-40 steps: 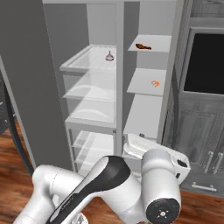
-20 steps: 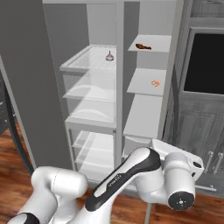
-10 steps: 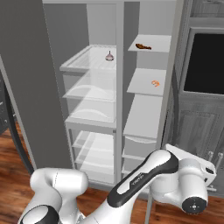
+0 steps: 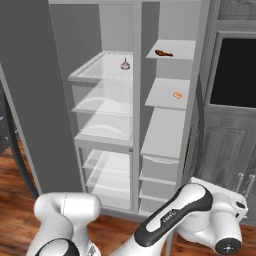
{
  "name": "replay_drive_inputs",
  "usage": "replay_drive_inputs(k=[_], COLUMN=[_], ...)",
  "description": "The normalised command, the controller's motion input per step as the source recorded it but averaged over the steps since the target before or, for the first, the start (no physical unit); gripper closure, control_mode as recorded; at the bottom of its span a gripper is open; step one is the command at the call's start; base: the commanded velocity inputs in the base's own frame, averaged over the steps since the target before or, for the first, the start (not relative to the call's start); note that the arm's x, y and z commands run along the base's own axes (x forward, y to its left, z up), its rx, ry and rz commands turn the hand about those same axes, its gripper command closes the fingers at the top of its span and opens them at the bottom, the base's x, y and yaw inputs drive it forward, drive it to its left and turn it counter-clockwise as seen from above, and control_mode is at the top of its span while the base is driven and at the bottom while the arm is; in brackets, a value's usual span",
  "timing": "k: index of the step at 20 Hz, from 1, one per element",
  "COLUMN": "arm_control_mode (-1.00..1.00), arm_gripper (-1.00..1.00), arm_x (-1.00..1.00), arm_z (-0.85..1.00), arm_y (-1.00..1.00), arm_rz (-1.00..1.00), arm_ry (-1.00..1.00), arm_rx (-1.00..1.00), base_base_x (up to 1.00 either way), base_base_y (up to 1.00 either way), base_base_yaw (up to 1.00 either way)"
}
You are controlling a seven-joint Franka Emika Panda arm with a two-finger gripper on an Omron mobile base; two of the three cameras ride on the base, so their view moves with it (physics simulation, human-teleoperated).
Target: There's a chicken drumstick in the fridge that needs to be moved to the freezer for freezing. Pick up the chicken drumstick from the fridge, place it on any shelf in the freezer, and close the fridge and freezer doors when done.
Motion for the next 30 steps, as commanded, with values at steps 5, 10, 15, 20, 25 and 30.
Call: replay_drive_inputs(k=[5,10,15,20,25,30], arm_control_mode=[-1.00,-1.00,-1.00,-1.00,-1.00,-1.00], arm_gripper=[-1.00,-1.00,-1.00,-1.00,-1.00,-1.00], arm_x=[0.36,0.45,0.44,0.18,0.08,0.12], arm_z=[-0.36,-0.28,-0.12,-0.05,-0.05,-0.06], arm_y=[0.18,0.39,0.45,0.78,0.99,0.92], arm_rz=[0.01,0.00,0.00,0.00,0.00,0.00], arm_ry=[0.00,0.00,0.00,0.00,0.00,-0.01], arm_rx=[0.00,0.00,0.00,0.00,-0.02,-0.02], base_base_x=[0.00,0.00,0.00,0.00,0.00,0.00], base_base_y=[0.00,0.00,0.00,0.00,0.00,0.00], base_base_yaw=[0.00,0.00,0.00,0.00,0.00,0.00])
